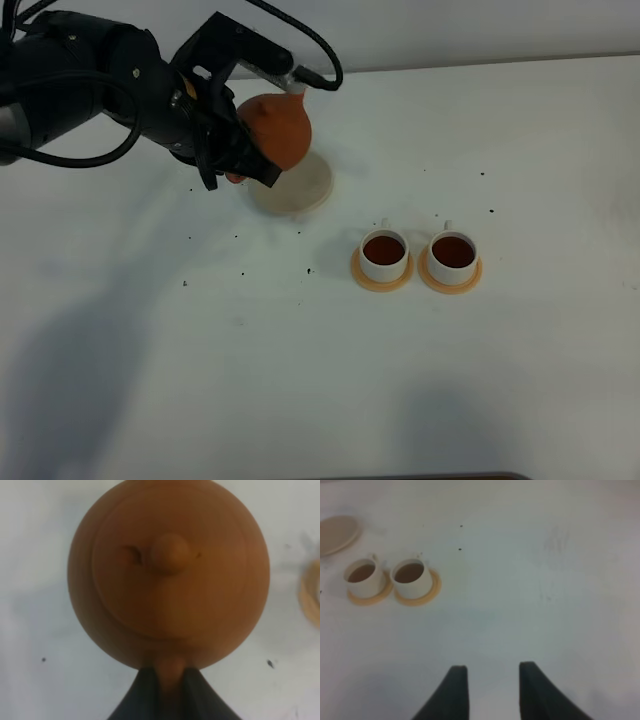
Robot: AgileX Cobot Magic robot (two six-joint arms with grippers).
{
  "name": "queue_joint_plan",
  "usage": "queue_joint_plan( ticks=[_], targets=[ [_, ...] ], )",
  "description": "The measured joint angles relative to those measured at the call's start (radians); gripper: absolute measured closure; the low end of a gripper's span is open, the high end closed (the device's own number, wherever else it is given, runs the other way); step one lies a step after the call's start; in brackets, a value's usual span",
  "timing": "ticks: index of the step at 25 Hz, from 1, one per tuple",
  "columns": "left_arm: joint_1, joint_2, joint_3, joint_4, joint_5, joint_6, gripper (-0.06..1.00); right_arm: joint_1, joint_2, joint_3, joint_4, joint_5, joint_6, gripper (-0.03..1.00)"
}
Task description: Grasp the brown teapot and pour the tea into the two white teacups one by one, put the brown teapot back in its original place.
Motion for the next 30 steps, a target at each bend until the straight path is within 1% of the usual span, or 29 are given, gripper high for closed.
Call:
queue_joint_plan(
  ticks=[2,5,12,15,18,30],
  targets=[
    [0.0,0.004,0.0,0.039,-0.019,-0.084,0.83,0.0,0.0,0.0,0.0,0.0,0.0,0.73],
    [0.0,0.021,0.0,0.067,-0.055,-0.17,0.83,0.0,0.0,0.0,0.0,0.0,0.0,0.73],
    [0.0,0.127,0.0,0.076,-0.17,-0.289,0.83,0.0,0.0,0.0,0.0,0.0,0.0,0.73],
    [0.0,0.169,0.0,0.076,-0.213,-0.321,0.83,0.0,0.0,0.0,0.0,0.0,0.0,0.73],
    [0.0,0.203,0.0,0.076,-0.23,-0.337,0.83,0.0,0.0,0.0,0.0,0.0,0.0,0.73],
    [0.0,0.258,0.0,0.047,-0.246,-0.343,0.83,0.0,0.0,0.0,0.0,0.0,0.0,0.73]
  ],
)
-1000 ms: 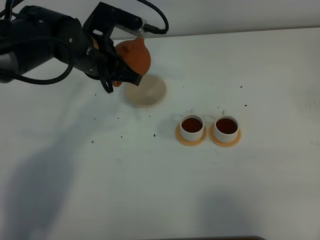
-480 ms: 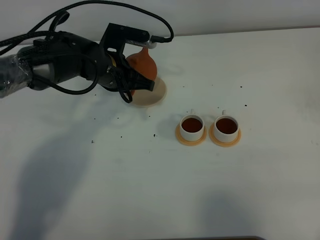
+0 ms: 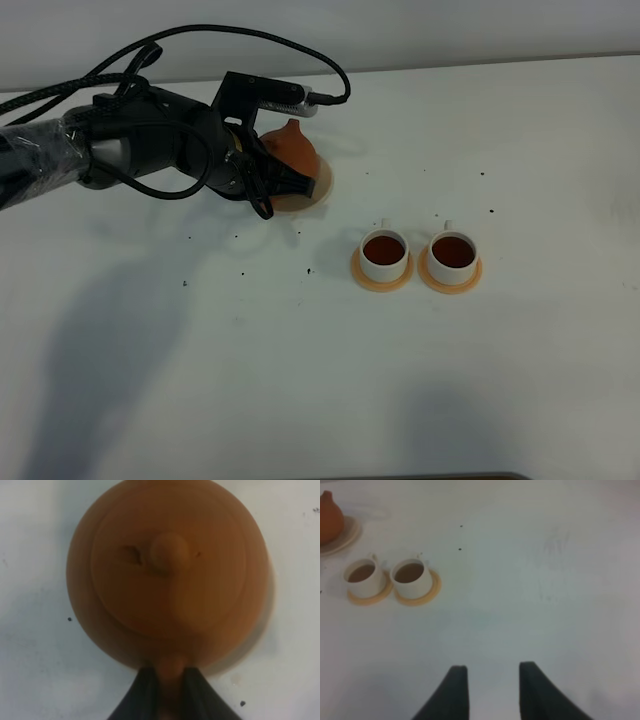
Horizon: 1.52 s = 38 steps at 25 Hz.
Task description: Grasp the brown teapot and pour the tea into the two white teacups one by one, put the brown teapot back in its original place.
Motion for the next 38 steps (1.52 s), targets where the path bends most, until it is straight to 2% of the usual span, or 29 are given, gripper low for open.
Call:
queue_joint_plan(
  ticks=[7,18,20,28,34,38],
  targets=[
    [0.0,0.0,0.0,-0.035,0.019,0.0,0.83,0.0,0.0,0.0,0.0,0.0,0.0,0.73],
    [0.0,0.0,0.0,-0.044,0.014,0.0,0.82,0.0,0.0,0.0,0.0,0.0,0.0,0.73],
    [0.0,0.0,0.0,-0.044,0.006,0.0,0.79,0.0,0.0,0.0,0.0,0.0,0.0,0.73],
    [0.0,0.0,0.0,-0.044,0.017,0.001,0.57,0.0,0.0,0.0,0.0,0.0,0.0,0.73],
    [0.0,-0.044,0.0,-0.044,0.066,0.001,0.54,0.0,0.0,0.0,0.0,0.0,0.0,0.73],
    [0.0,-0.095,0.0,-0.044,0.151,0.009,0.54,0.0,0.0,0.0,0.0,0.0,0.0,0.73]
  ],
)
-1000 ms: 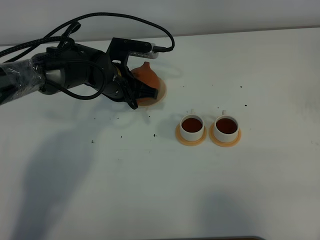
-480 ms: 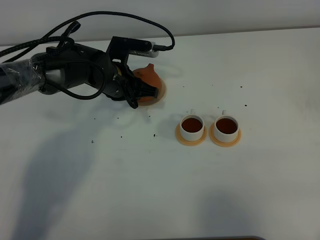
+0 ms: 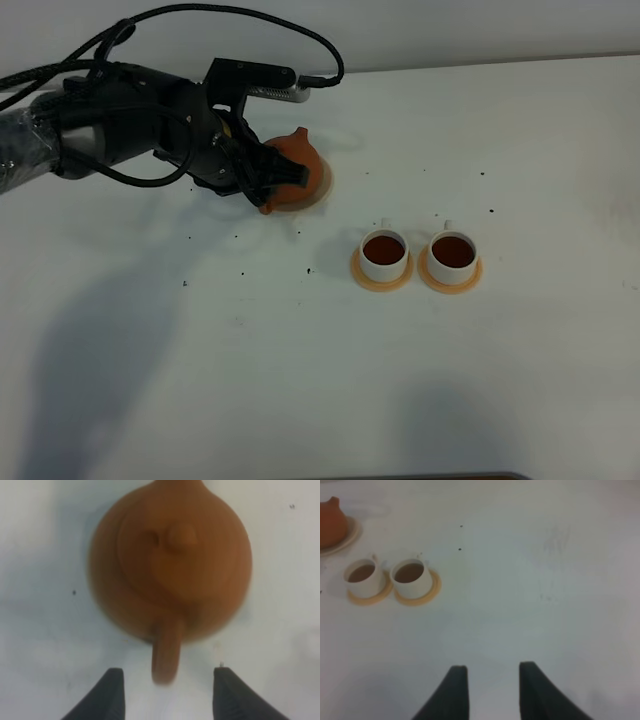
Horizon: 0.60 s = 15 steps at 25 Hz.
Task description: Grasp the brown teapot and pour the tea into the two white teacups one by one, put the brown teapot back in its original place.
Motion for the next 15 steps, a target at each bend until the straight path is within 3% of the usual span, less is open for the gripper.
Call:
queue_joint_plan(
  ticks=[10,15],
  targets=[
    [0.0,-0.228,0.025,0.0,0.554,0.054,0.54,0.0,0.0,0.0,0.0,0.0,0.0,0.73],
    [0.0,-0.418,0.18,0.0,0.627,0.056,0.54,0.0,0.0,0.0,0.0,0.0,0.0,0.73]
  ],
)
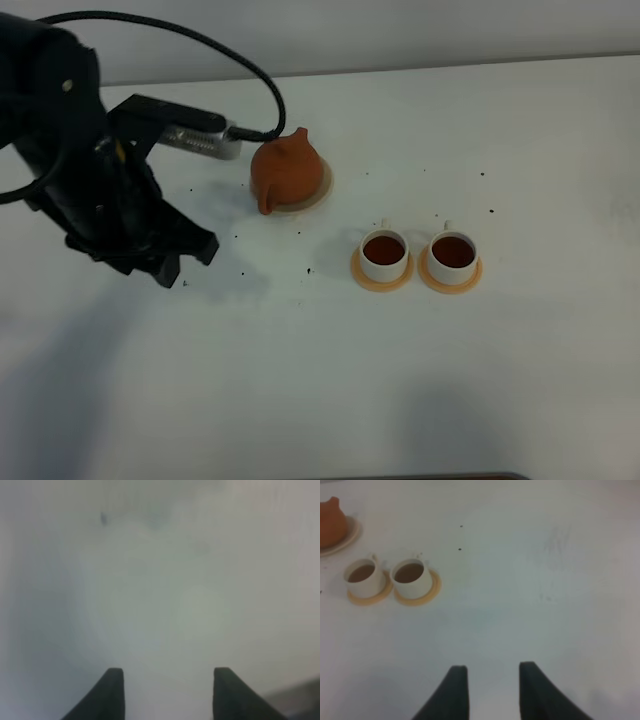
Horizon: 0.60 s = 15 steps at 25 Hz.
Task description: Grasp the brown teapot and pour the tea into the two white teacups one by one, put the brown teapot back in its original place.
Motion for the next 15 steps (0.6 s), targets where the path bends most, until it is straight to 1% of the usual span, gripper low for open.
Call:
queue_joint_plan(
  ticks=[6,10,13,15],
  targets=[
    [0.0,-0.303,0.255,0.0,0.003,-0.005,0.54,0.0,0.0,0.0,0.0,0.0,0.0,0.73],
    [0.0,-0.514,0.424,0.0,-0.042,-0.011,0.54,0.0,0.0,0.0,0.0,0.0,0.0,0.73],
    [0.0,-0.662,0.515,0.007,-0.077,-0.011,0.54,0.0,0.0,0.0,0.0,0.0,0.0,0.73],
    [0.0,-0.744,0.552,0.025,-0.084,-0.012,0.54,0.0,0.0,0.0,0.0,0.0,0.0,0.73]
  ],
)
